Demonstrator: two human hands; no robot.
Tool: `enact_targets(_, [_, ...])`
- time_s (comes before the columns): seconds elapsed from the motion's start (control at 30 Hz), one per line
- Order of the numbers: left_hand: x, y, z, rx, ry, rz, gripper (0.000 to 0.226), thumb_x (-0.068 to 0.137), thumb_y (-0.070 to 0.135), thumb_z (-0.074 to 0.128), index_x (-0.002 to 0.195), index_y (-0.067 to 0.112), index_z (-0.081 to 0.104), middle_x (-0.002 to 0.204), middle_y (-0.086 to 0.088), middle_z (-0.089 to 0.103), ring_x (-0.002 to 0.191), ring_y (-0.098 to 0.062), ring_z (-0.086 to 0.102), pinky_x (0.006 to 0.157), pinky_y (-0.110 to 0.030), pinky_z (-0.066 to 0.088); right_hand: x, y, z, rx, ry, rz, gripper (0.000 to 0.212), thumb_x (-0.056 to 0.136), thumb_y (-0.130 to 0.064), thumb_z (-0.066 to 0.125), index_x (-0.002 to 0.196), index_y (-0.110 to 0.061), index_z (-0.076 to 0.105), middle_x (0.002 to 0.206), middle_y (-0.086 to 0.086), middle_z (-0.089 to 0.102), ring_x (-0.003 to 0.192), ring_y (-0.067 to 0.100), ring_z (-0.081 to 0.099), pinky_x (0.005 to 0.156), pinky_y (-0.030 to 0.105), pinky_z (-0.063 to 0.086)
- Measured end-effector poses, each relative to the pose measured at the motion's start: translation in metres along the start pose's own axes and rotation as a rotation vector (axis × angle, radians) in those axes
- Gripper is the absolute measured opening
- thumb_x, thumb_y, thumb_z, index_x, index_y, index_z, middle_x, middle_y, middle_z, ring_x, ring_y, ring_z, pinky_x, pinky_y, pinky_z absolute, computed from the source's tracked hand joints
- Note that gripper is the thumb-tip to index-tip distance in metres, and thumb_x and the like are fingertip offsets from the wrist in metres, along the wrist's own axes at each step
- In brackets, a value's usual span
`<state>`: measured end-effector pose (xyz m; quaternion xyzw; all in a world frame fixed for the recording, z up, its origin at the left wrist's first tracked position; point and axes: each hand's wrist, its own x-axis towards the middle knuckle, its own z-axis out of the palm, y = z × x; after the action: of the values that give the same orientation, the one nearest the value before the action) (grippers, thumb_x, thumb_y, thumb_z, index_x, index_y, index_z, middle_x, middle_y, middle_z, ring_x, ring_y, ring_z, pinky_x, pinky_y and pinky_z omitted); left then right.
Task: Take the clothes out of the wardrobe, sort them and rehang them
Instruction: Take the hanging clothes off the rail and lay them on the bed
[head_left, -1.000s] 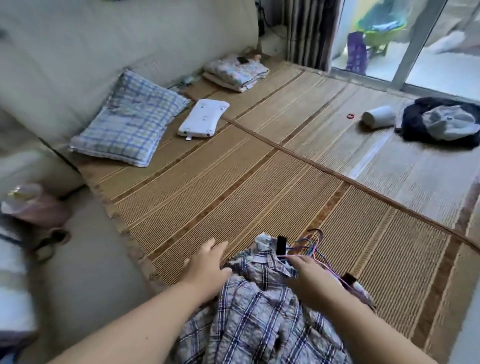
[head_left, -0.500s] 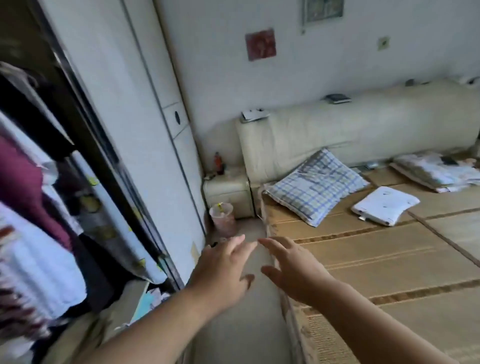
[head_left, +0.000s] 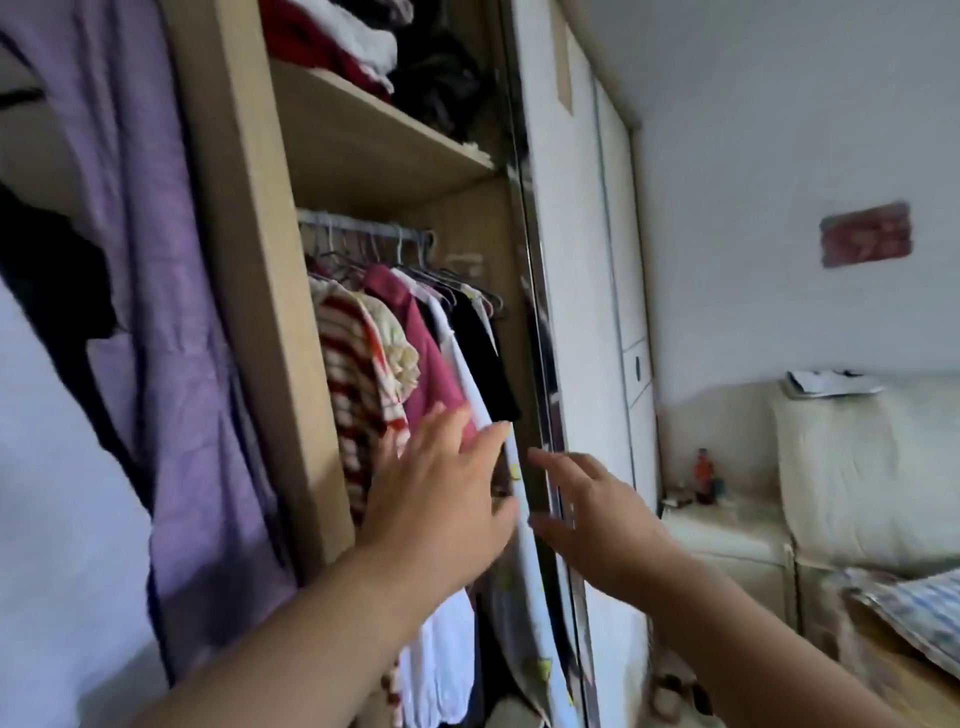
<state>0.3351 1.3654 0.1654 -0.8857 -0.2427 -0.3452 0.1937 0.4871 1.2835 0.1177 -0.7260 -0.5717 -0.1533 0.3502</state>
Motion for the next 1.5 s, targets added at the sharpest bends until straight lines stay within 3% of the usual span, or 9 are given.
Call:
enact_targets(0.1, [0.03,-0.029,-0.03,0.124,0.106,-0.096,0.071,0.072,0.062,0.047,0.138,0.039,0.034,0.151,0.003,0.032,0.141,-0.02,0.025,0.109,-0.049,0.024,0.055,-0.018,-0.003,0.044,0.04,-0.096,0.063,0.087,-0.041,0.058,0.142,-0.038,0.029,0.14,-0.009,0.041,0.11,0.011,0.055,0.095,0.032,0.044])
enact_targets(0.3, [0.082,-0.067,-0.073,0.349,0.25,-0.225,0.075,0.074,0.061,0.052,0.141,0.036,0.029,0.154,-0.002,0.025,0.145,-0.025,0.013,0.113,-0.051,0.016,0.145,-0.034,0.001,0.209,0.05,-0.28,0.062,0.085,-0.042,0.059,0.141,-0.035,0.034,0.14,-0.003,0.043,0.122,0.02,0.048,0.101,0.035,0.042])
enact_targets(0.43, [0.11,-0.087,-0.089,0.437,0.354,-0.407,0.088,0.081,0.041,0.059,0.15,0.019,0.009,0.159,-0.004,-0.006,0.146,-0.021,-0.009,0.116,-0.047,0.01,0.201,-0.045,0.007,0.263,0.002,-0.394,0.062,0.087,-0.041,0.059,0.143,-0.028,0.035,0.138,0.001,0.046,0.121,0.018,0.048,0.098,0.026,0.037])
enact_targets(0.53, [0.121,-0.092,-0.093,0.417,0.474,-0.488,0.091,0.08,0.02,0.057,0.15,0.01,0.001,0.159,-0.005,-0.011,0.147,-0.023,-0.001,0.114,-0.043,0.023,0.245,-0.057,0.01,0.296,-0.004,-0.474,0.058,0.088,-0.036,0.058,0.142,-0.023,0.038,0.137,0.005,0.049,0.125,0.023,0.047,0.1,0.03,0.037])
enact_targets(0.63, [0.126,-0.093,-0.085,0.383,0.601,-0.513,0.092,0.075,0.008,0.057,0.15,0.007,0.004,0.16,-0.008,-0.004,0.143,-0.026,0.016,0.106,-0.036,0.032,0.285,-0.072,0.016,0.333,0.013,-0.512,0.046,0.088,-0.025,0.057,0.132,-0.016,0.049,0.125,0.012,0.059,0.115,0.03,0.054,0.089,0.031,0.042])
enact_targets(0.77, [0.126,-0.1,-0.079,0.285,0.696,-0.658,0.097,0.073,0.013,0.061,0.151,0.019,0.004,0.154,-0.01,0.023,0.128,-0.03,0.041,0.095,-0.037,0.041,0.329,-0.093,0.033,0.309,-0.038,-0.478,0.036,0.092,-0.017,0.052,0.126,-0.005,0.051,0.123,0.017,0.06,0.114,0.034,0.054,0.091,0.034,0.043])
enact_targets(0.93, [0.126,-0.107,-0.076,0.268,0.753,-0.681,0.09,0.066,0.019,0.061,0.145,0.026,0.019,0.127,-0.012,0.05,0.106,-0.032,0.054,0.084,-0.038,0.048,0.364,-0.121,0.053,0.284,-0.044,-0.388,0.022,0.091,-0.008,0.046,0.102,-0.003,0.064,0.107,0.017,0.067,0.103,0.033,0.061,0.081,0.031,0.047])
enact_targets(1.1, [0.123,-0.106,-0.075,0.246,0.774,-0.642,0.09,0.067,0.015,0.063,0.146,0.027,0.021,0.131,-0.006,0.049,0.115,-0.025,0.05,0.088,-0.029,0.041,0.379,-0.135,0.066,0.408,-0.088,-0.196,0.028,0.087,-0.005,0.044,0.108,-0.004,0.063,0.114,0.016,0.065,0.106,0.033,0.06,0.082,0.036,0.048])
enact_targets(1.5, [0.123,-0.097,-0.077,0.21,0.761,-0.657,0.087,0.07,0.014,0.06,0.146,0.026,0.02,0.13,-0.008,0.05,0.114,-0.025,0.051,0.093,-0.034,0.046,0.38,-0.114,0.031,0.389,0.084,-0.312,0.024,0.087,-0.008,0.043,0.097,-0.004,0.065,0.101,0.019,0.067,0.095,0.035,0.063,0.068,0.03,0.039])
